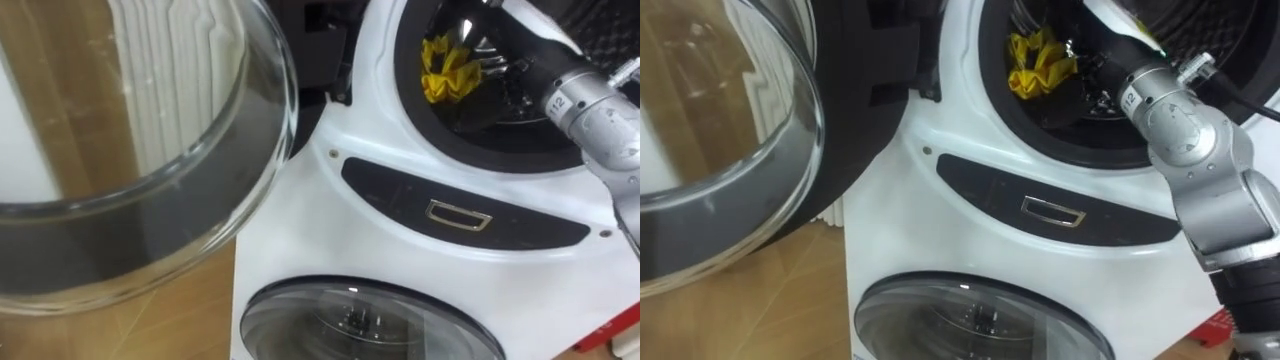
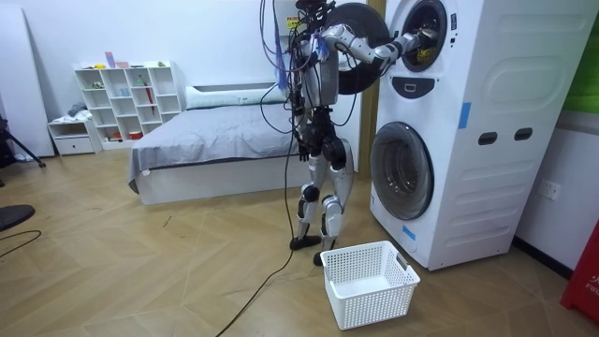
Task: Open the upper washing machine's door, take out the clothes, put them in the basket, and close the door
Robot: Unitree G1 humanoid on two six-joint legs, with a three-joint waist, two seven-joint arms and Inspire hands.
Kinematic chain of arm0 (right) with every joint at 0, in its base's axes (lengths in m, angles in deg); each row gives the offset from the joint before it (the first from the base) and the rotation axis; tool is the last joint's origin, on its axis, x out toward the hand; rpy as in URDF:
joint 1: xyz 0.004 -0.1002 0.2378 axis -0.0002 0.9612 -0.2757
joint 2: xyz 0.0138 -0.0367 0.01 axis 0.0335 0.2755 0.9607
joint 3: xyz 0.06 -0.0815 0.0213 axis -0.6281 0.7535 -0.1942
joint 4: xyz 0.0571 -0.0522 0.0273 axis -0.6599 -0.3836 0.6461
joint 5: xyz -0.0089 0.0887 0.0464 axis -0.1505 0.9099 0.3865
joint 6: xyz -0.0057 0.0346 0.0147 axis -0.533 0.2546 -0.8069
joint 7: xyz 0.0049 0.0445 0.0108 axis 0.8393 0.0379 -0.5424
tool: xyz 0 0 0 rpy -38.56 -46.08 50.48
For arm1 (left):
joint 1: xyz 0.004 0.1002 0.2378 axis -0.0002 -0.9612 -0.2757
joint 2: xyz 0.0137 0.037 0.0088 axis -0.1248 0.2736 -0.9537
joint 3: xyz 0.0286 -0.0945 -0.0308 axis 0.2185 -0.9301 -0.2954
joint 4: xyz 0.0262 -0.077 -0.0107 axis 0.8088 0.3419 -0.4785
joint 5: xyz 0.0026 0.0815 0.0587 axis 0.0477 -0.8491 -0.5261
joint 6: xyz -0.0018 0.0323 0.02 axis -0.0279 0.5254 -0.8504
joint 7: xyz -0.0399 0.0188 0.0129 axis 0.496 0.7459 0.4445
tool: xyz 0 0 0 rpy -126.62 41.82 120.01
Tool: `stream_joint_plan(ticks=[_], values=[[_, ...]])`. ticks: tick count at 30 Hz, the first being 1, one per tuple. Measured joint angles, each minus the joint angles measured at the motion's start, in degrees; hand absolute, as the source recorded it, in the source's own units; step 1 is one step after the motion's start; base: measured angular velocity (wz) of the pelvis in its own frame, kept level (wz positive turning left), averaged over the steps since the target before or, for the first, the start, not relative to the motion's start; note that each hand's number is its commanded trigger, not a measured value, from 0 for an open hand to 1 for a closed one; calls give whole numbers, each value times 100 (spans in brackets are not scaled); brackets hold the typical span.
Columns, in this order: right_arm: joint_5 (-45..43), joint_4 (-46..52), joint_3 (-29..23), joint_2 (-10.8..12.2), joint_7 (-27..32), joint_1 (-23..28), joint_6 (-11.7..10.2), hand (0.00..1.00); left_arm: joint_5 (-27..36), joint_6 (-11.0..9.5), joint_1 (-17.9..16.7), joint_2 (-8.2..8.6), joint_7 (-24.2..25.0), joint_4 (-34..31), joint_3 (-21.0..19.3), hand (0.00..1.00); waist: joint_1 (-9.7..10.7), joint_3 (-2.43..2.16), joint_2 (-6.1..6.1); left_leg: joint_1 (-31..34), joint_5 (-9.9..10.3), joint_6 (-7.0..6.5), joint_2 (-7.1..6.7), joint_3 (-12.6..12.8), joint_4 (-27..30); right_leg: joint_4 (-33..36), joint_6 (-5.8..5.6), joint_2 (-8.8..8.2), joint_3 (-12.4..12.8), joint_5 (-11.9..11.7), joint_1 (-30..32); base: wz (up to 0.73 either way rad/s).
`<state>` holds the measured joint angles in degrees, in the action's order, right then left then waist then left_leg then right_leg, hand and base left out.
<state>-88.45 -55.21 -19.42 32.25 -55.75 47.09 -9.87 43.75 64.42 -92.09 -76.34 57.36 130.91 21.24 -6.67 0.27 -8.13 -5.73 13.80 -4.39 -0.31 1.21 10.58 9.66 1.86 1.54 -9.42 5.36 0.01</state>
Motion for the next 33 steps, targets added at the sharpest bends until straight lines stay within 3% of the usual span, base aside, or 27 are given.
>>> stream_joint_plan(ticks=[5,12,19,33], values=[[-13,50,0,0,-59,0,8,100,1,-1,56,1,78,0,5,0,1,-3,-5,2,0,1,5,0,-24,3,8,7,-6,-5,16,0],[57,267,-27,-8,-140,-1,202,100,-6,-5,98,-6,80,-72,5,0,-15,-17,-20,-4,0,2,23,35,-56,-4,10,47,-3,-6,35,-1],[536,144,48,-31,-249,0,200,100,-4,-53,105,-66,80,-73,3,0,-40,-41,-57,-144,0,3,52,31,-69,-107,10,61,-9,-6,-139,-1],[816,140,51,-120,-451,0,200,100,-4,-101,126,-112,80,-73,-1,0,-24,-4,-153,-179,5,12,54,31,-105,-105,10,65,-18,-6,-160,-1]])
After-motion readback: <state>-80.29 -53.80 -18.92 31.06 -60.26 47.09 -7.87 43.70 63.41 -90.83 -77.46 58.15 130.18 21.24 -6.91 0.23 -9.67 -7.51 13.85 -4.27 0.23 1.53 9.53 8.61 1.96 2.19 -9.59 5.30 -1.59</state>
